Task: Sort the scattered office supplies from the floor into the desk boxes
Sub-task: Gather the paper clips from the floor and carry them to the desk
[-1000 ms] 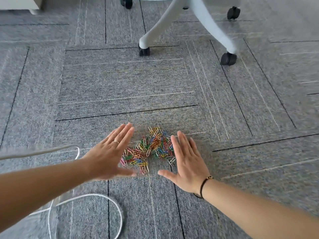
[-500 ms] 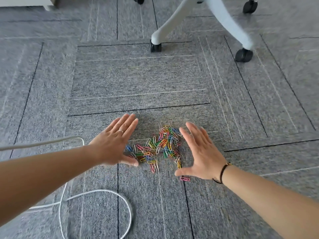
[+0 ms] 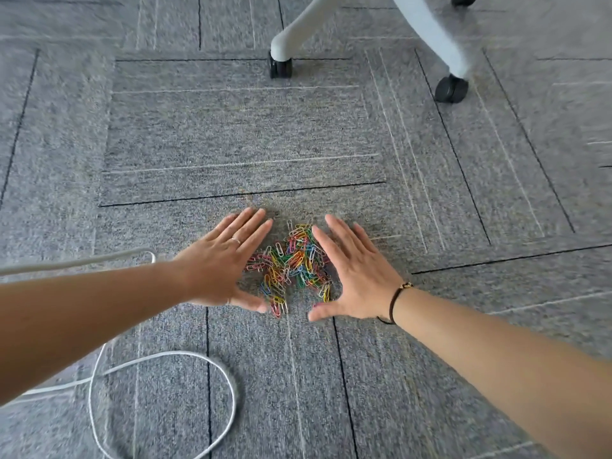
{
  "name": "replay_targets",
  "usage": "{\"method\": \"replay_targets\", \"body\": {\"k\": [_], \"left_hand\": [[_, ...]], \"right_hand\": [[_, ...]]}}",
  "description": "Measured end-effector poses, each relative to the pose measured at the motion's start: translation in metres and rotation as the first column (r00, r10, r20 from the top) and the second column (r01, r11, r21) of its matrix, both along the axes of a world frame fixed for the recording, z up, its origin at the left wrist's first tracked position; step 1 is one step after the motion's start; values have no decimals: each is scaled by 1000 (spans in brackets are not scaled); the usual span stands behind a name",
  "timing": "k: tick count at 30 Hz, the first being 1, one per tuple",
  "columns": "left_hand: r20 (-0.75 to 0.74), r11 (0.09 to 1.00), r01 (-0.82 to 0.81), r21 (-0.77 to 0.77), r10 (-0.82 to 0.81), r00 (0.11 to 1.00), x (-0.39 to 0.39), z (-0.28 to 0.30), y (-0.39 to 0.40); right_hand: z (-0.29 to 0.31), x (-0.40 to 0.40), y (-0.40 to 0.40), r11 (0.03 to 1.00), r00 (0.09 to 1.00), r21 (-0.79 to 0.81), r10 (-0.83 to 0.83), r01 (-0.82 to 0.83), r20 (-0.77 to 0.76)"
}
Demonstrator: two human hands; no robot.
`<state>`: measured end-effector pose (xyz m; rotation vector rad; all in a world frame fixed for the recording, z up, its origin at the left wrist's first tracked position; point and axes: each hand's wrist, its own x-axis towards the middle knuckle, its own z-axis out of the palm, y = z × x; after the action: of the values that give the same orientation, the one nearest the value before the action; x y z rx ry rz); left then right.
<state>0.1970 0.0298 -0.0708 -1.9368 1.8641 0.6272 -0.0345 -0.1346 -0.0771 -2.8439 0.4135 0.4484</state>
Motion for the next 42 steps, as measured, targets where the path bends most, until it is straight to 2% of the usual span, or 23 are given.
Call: {"method": "replay_targets", "body": {"k": [5, 8, 11, 14, 16, 17, 19, 21, 22, 23, 24, 26, 29, 32, 34, 38, 42], "left_hand": [[-31, 996, -86, 9, 87, 996, 10, 8, 12], [-150, 966, -253, -50, 244, 958, 13, 15, 15], [-346, 865, -476, -158, 402, 848, 9, 23, 10], [-559, 713, -677, -185, 490, 669, 5, 32, 0], [-702, 587, -798, -136, 511, 496, 3, 36, -6], [-767, 509, -857, -78, 518, 377, 3, 36, -8], [-866, 339, -928, 153, 499, 40, 3, 39, -14], [-826, 214, -861, 462, 457, -330, 1, 42, -19], [-758, 174, -783, 597, 442, -480, -2, 45, -21], [-683, 151, -700, 698, 434, -587, -3, 47, -21], [-621, 149, -626, 766, 427, -658, -5, 49, -20], [-560, 157, -551, 820, 418, -715, -7, 51, -18], [-541, 148, -533, 833, 419, -729, -6, 52, -16], [-530, 156, -519, 841, 434, -729, -8, 57, -19], [-520, 172, -499, 849, 440, -732, -12, 58, -22], [-507, 195, -475, 858, 468, -724, -21, 59, -28], [-520, 178, -503, 846, 482, -705, -26, 60, -29]], "right_hand": [[-3, 43, -3, 999, 999, 7, -38, 38, 38], [-7, 40, 5, 998, 999, 48, 33, -35, 42], [-13, 36, 14, 994, 993, 38, 97, -100, 73], [-15, 36, 19, 995, 983, 90, 36, -53, 178], [-19, 31, 21, 997, 957, 59, 39, -58, 286], [-22, 29, 21, 997, 938, 24, 56, -69, 342], [-25, 26, 20, 996, 913, -31, 90, -85, 399], [-24, 28, 16, 990, 899, -92, 139, -111, 415], [-23, 30, 14, 985, 894, -118, 167, -129, 415], [-21, 33, 12, 979, 890, -141, 194, -148, 412], [-19, 36, 9, 974, 889, -156, 217, -167, 404], [-13, 42, 5, 973, 892, -148, 220, -175, 394], [-2, 47, 2, 996, 905, -56, 90, -73, 417], [12, 49, 4, 990, 876, 128, -119, 67, 467], [25, 53, 8, 949, 869, 280, -255, 142, 424], [45, 60, 16, 779, 841, 577, -468, 245, 274], [50, 67, 16, 491, 665, 769, -737, 409, 118]]}}
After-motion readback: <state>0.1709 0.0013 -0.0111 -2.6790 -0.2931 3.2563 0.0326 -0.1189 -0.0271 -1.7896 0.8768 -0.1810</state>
